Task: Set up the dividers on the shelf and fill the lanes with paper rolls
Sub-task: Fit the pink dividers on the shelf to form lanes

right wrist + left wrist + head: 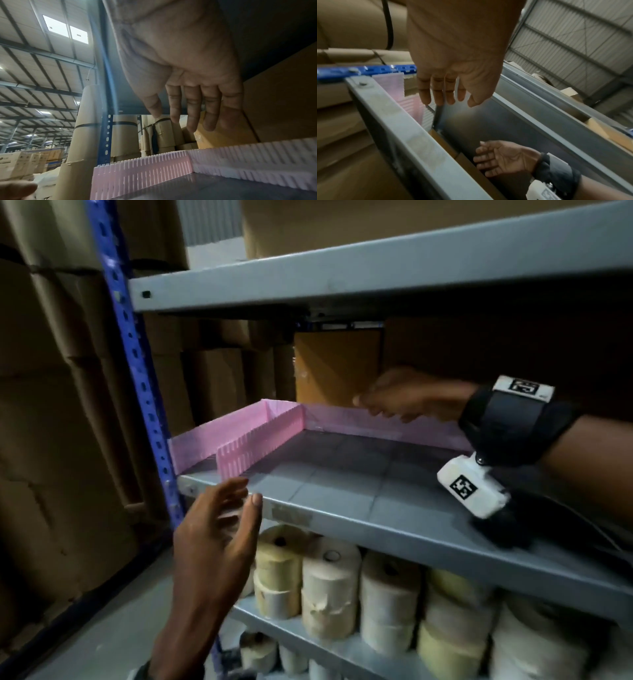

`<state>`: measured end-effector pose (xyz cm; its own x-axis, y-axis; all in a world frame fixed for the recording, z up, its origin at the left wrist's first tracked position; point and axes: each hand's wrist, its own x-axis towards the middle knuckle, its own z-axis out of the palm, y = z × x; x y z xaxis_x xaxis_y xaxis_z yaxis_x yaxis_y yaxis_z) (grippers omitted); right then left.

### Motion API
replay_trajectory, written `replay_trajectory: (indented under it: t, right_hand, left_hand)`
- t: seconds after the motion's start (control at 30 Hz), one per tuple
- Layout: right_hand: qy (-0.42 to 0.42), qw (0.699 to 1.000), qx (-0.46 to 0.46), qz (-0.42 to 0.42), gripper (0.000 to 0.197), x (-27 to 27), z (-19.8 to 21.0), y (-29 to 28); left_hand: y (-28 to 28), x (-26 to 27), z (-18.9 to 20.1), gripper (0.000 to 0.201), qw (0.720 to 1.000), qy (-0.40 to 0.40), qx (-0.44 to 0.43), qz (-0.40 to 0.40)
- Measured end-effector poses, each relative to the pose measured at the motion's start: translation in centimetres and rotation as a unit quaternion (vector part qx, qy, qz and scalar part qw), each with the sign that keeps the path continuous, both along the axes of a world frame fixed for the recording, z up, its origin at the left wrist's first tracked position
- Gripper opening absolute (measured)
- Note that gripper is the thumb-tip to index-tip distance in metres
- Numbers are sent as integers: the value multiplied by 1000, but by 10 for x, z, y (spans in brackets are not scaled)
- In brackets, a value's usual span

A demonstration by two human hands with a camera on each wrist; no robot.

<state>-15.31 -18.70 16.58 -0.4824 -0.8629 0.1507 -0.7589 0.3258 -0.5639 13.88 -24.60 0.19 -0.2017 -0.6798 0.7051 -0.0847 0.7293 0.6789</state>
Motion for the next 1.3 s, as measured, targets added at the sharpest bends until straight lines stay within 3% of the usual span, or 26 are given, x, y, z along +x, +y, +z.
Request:
replay_trajectory:
  t: [0.17,0.47,0.7,0.9,1.1,1.3]
  right_hand:
    - [-9,996,53,-66,27,2,6,86]
    - [10,982,7,-186,28,-8,4,257]
    - [-16,968,-78,-238,29,-59,-48,370]
    - [35,961,-114,-248,12,-94,-115,415]
    - [115,978,-67,-163,30,-99,-129,423]
    - [115,977,-83,-158,28,-104,-132,424]
  left_hand:
    - [65,-38,-21,12,995,24,30,-97]
    - [161,-103,-10,12,968,12,-28,-250]
    - [242,-147,-3,22,942,-45,-75,-324]
    - [294,-199,4,35,923,-157,-126,-328]
    - [315,-252,9,52,900,-252,-198,-296]
    - [319,-260,5,34,912,-231,-215,-264]
